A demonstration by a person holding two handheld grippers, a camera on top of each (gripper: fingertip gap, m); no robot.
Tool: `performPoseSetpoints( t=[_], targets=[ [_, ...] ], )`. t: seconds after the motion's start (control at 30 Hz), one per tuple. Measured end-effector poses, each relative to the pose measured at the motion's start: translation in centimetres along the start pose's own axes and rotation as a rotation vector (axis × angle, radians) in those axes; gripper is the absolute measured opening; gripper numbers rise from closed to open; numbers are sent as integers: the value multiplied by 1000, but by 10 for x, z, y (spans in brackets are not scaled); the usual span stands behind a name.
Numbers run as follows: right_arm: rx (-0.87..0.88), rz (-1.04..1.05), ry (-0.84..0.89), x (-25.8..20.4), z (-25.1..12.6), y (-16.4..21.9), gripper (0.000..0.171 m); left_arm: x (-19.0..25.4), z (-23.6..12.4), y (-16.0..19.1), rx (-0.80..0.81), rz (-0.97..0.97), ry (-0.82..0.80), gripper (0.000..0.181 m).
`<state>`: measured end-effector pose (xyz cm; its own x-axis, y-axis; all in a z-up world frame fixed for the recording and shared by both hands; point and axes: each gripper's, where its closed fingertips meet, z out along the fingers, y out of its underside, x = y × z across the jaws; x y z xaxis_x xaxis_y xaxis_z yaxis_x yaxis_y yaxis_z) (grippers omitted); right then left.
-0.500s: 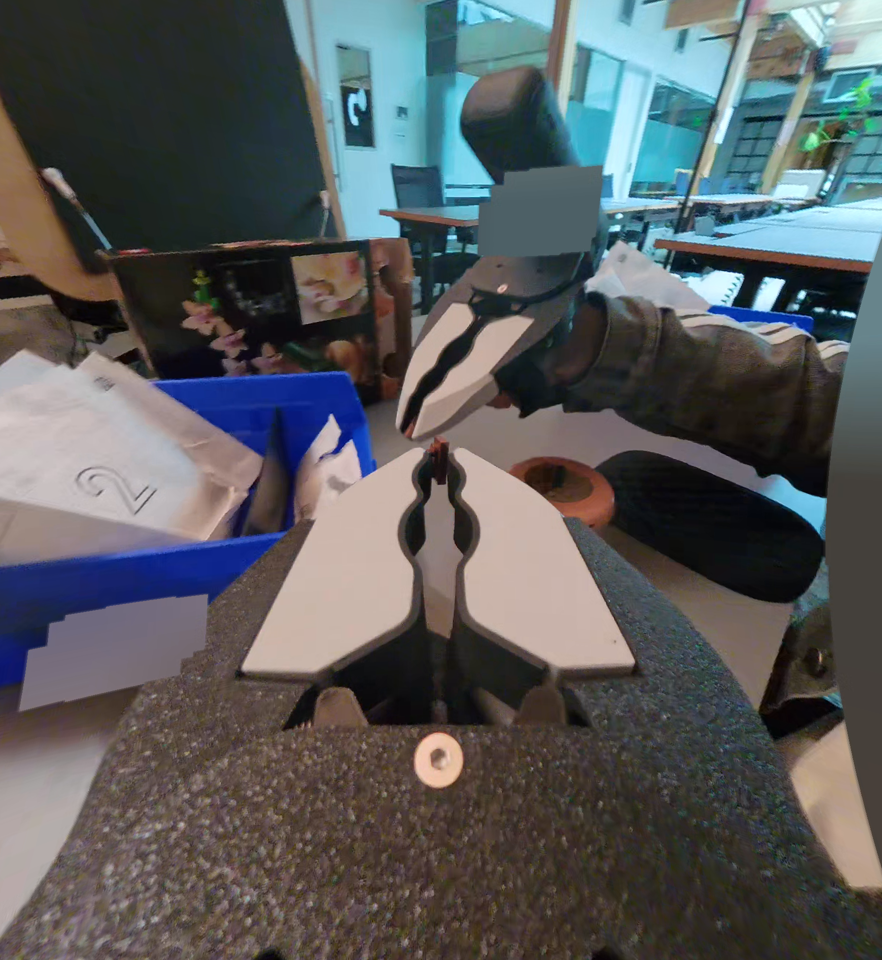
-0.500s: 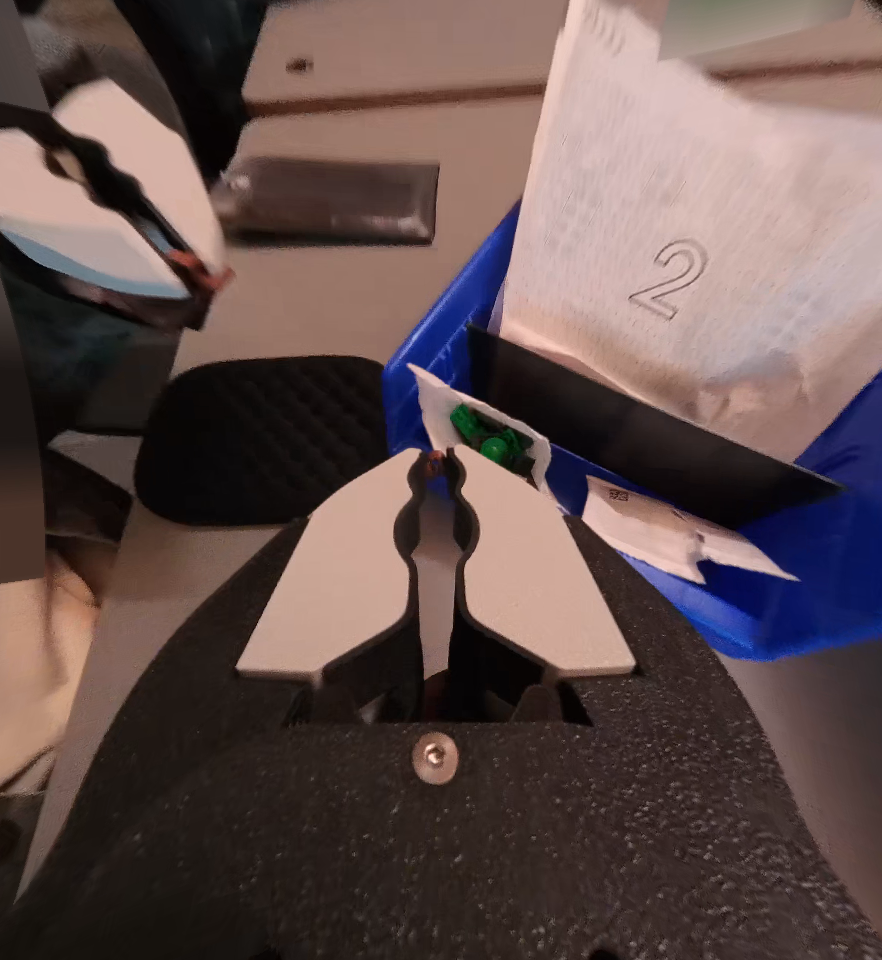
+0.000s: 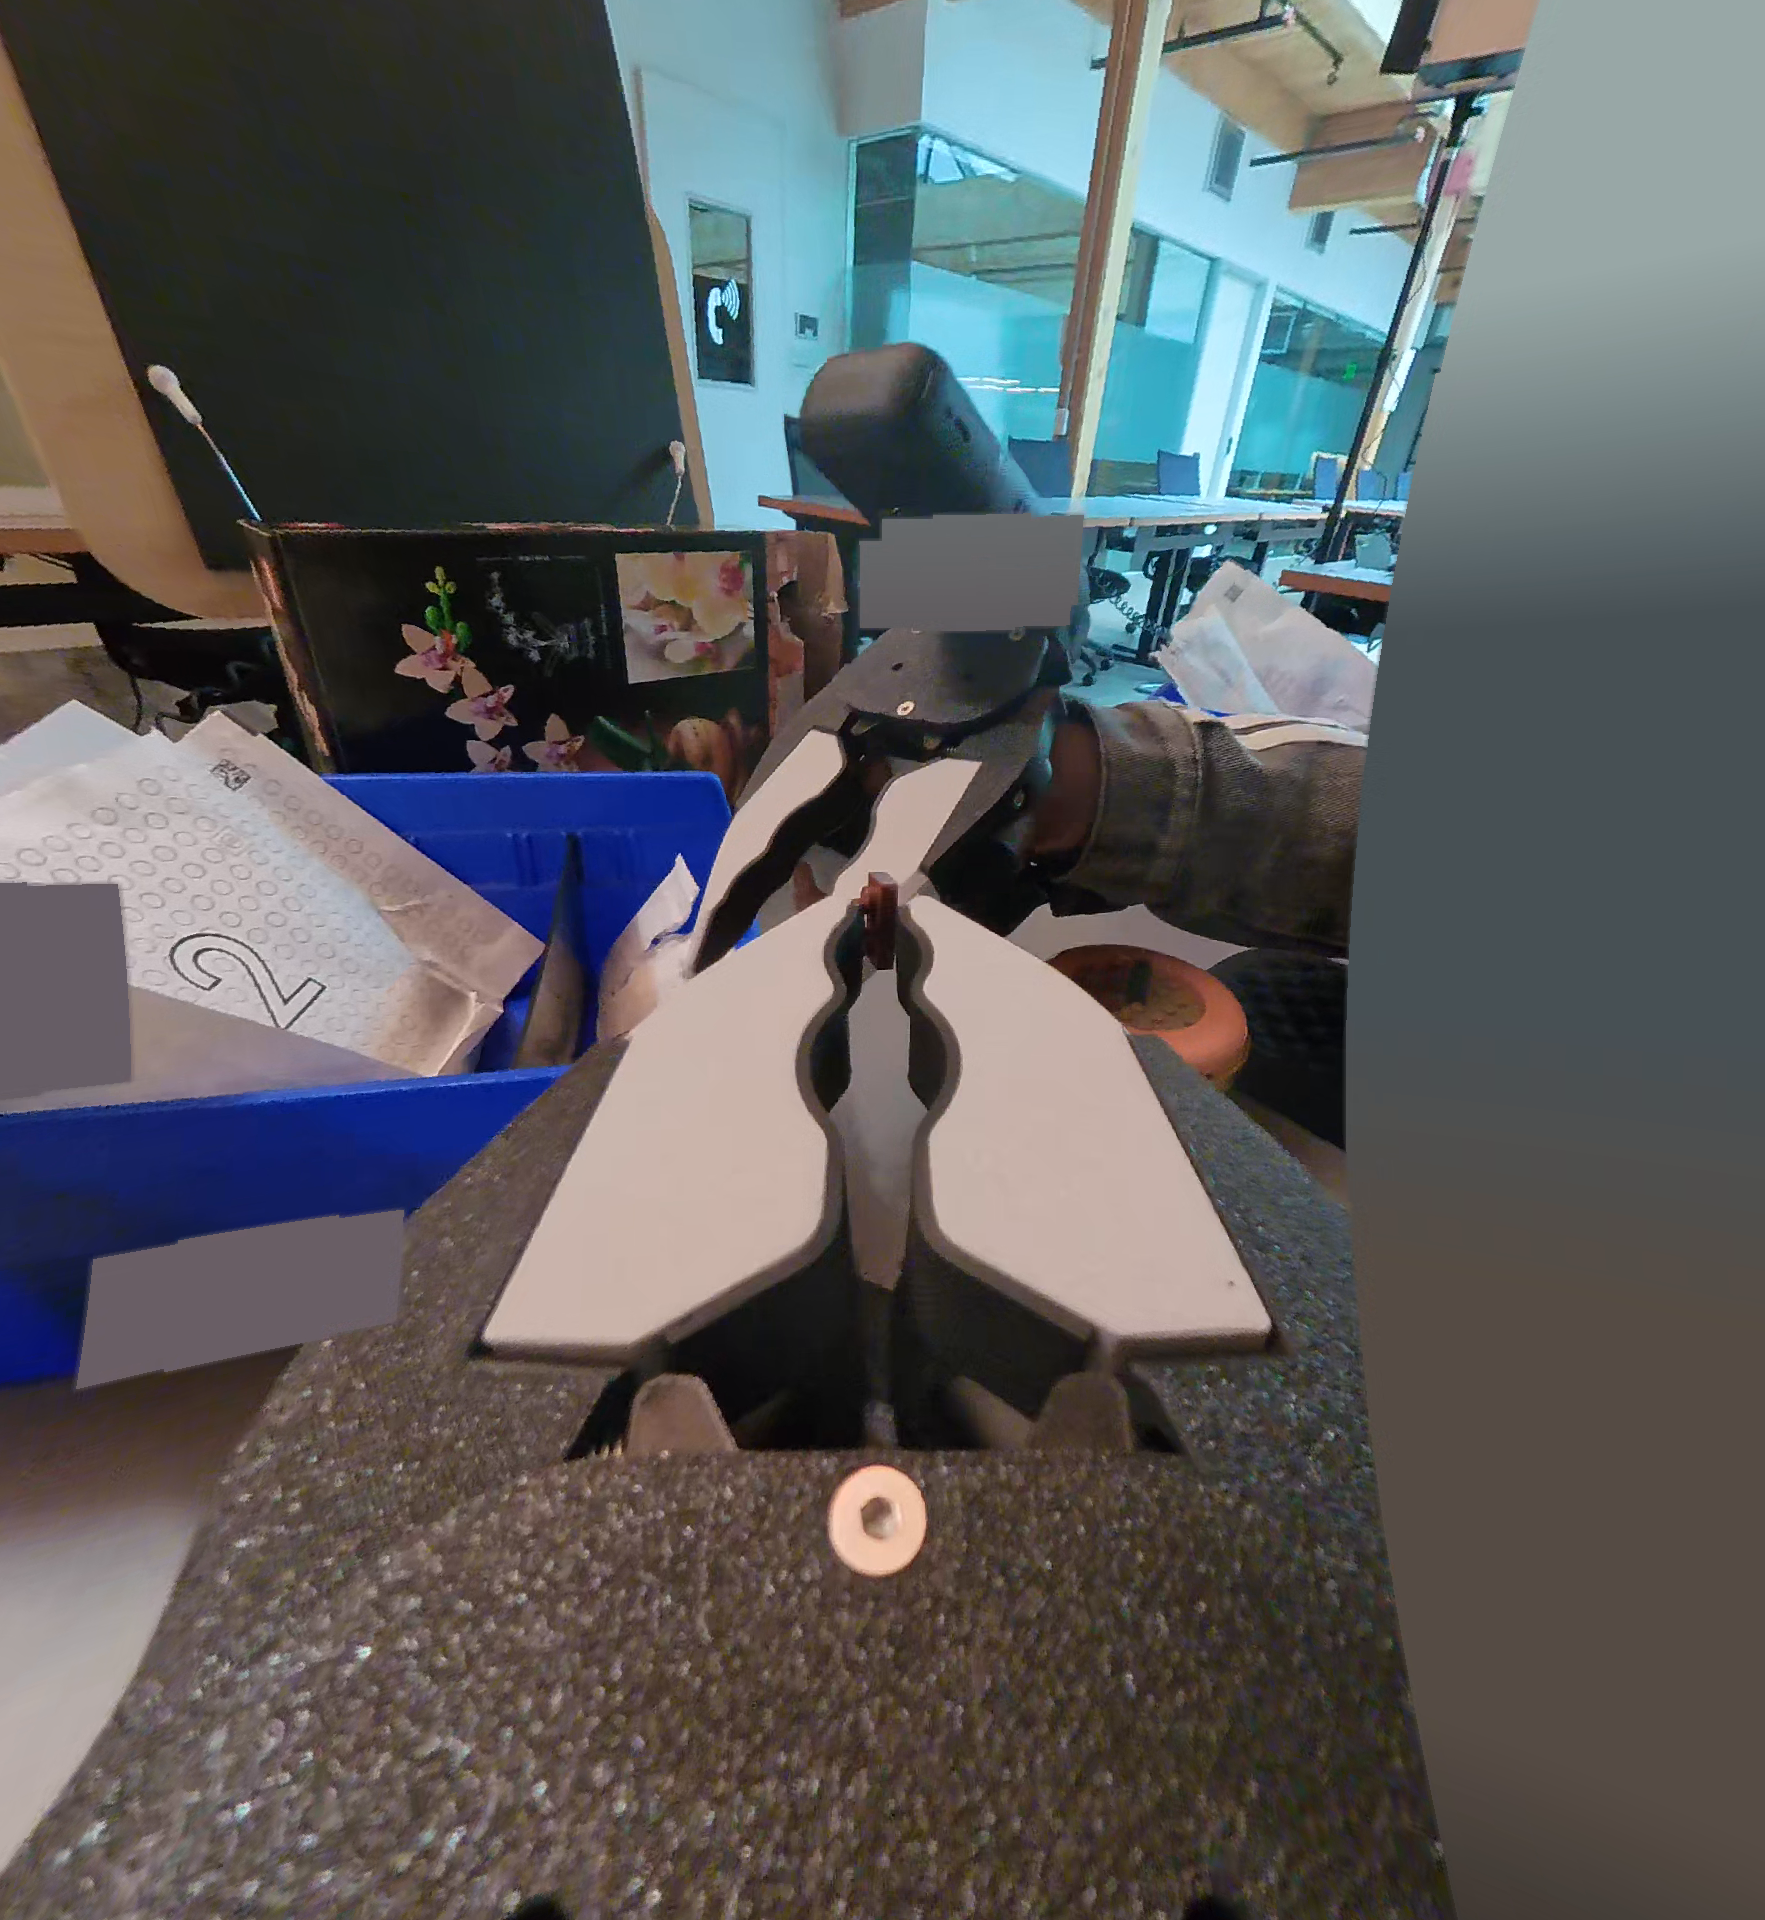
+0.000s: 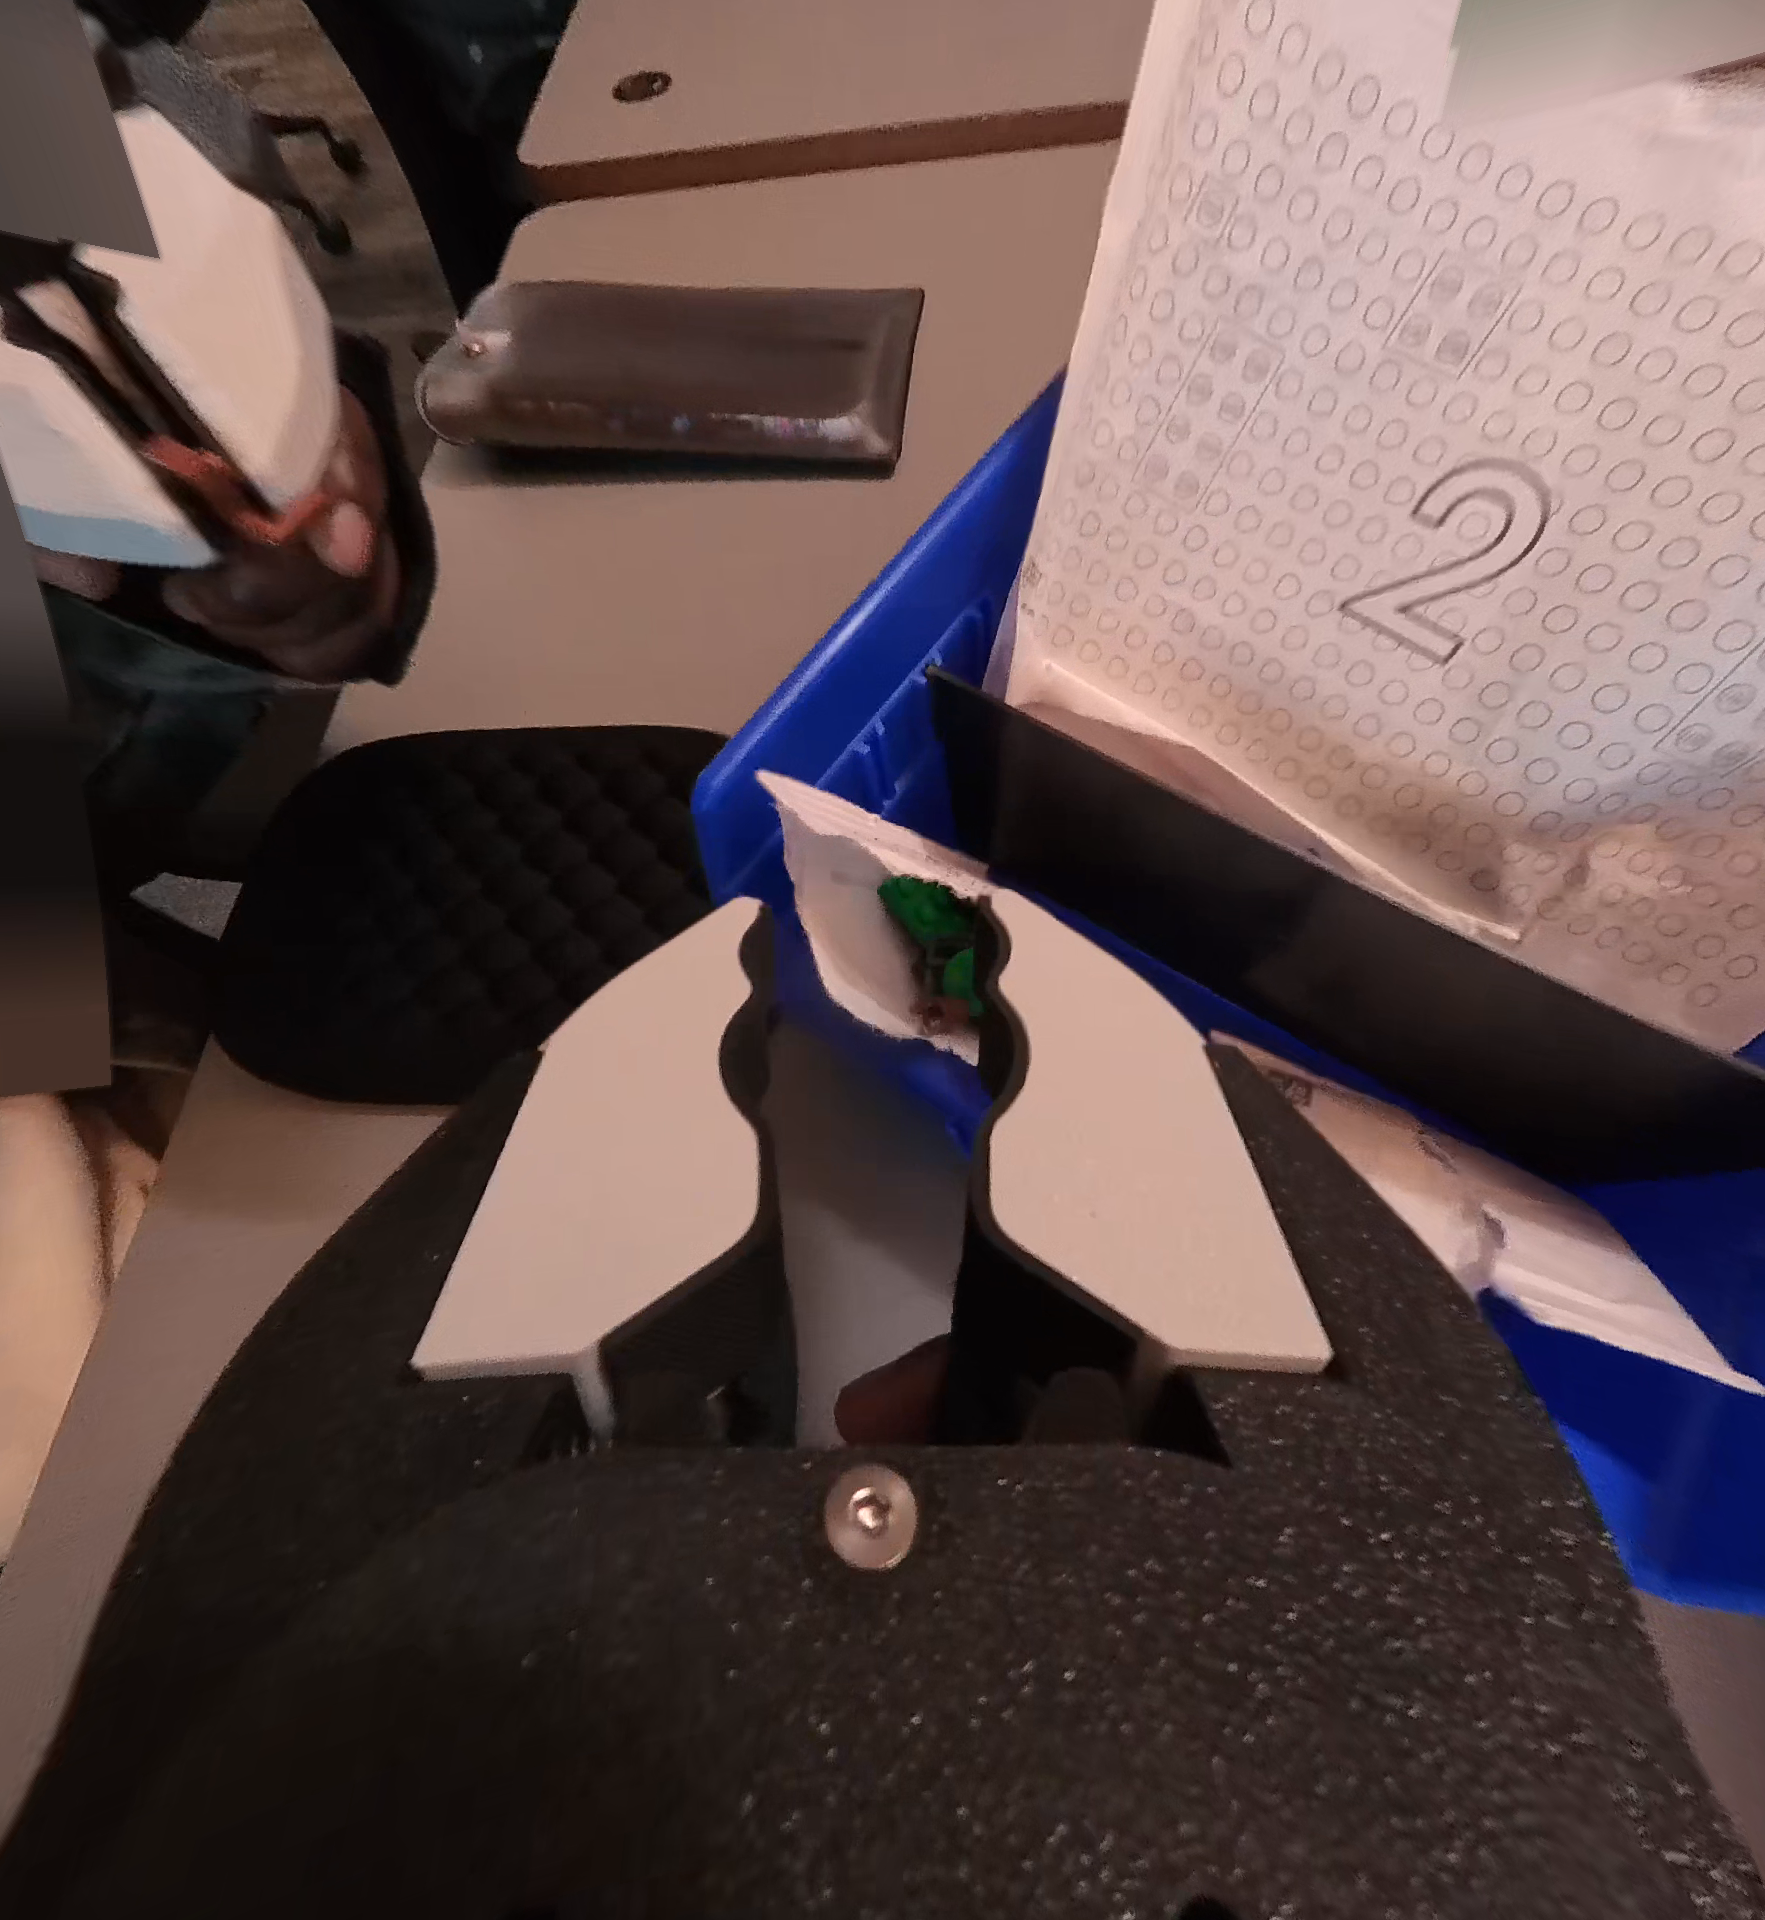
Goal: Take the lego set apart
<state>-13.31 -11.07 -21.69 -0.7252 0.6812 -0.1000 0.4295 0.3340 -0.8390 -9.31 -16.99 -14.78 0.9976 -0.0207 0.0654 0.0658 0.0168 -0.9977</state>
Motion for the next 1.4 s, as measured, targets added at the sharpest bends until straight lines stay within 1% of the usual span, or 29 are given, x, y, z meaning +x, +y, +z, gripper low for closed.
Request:
performPoseSetpoints(
  t=[0.07, 0.17, 0.23, 0.27, 0.33, 0.4, 0.47, 0.53, 0.57, 0.63, 0.73, 0.83, 1.0, 1.07, 1.1, 1.17, 1.27, 1.3, 1.4],
  targets=[
    [78, -40, -31, -9, -10, -14, 30, -1, 4, 1, 4, -13, 4, 5],
    [271, -92, -247, -53, -34, -48, 29, 5, 10, 5, -14, 13, 37, 5],
    [334, -133, -307, -72, -45, -62, 25, 9, 14, 9, -49, 68, 39, 5],
    [322, -150, -315, -78, -46, -63, 22, 11, 16, 10, -61, 113, 34, 5],
    [240, -197, -315, -84, -42, -54, 23, 18, 19, 11, -67, 219, 41, 5],
    [212, -287, -344, -91, -42, -45, 24, 32, 20, 8, -43, 283, 107, 5],
    [254, -356, -400, -101, -48, -45, 25, 49, 18, 3, 7, 277, 200, 5],
    [271, -398, -453, -109, -54, -43, 16, 56, 17, -2, 47, 260, 237, 5],
    [269, -421, -462, -111, -55, -41, 15, 59, 16, -5, 67, 248, 254, 5],
    [272, -449, -452, -112, -56, -40, 16, 63, 13, -10, 97, 221, 279, 5],
    [297, -458, -455, -115, -59, -43, 17, 62, 14, -10, 93, 225, 276, 5],
    [300, -477, -429, -114, -60, -44, 12, 65, 14, -10, 89, 227, 288, 5],
    [299, -501, -425, -117, -61, -43, 9, 69, 15, -10, 93, 217, 306, 5],
    [281, -499, -414, -115, -60, -40, 9, 66, 16, -7, 72, 204, 290, 5],
    [263, -490, -404, -111, -59, -37, 9, 61, 16, -4, 54, 200, 264, 10],
    [217, -442, -332, -92, -54, -30, 9, 50, 14, -1, 45, 187, 218, 17],
    [44, -287, -98, -37, -33, -8, 9, 42, 7, 0, 56, 133, 204, 18],
    [-10, -235, -44, -24, -26, -1, 9, 39, 6, 2, 49, 131, 192, 19],
    [-66, -143, 49, -1, -11, 4, 9, 34, 2, 5, 41, 154, 157, 20]
  ],
)
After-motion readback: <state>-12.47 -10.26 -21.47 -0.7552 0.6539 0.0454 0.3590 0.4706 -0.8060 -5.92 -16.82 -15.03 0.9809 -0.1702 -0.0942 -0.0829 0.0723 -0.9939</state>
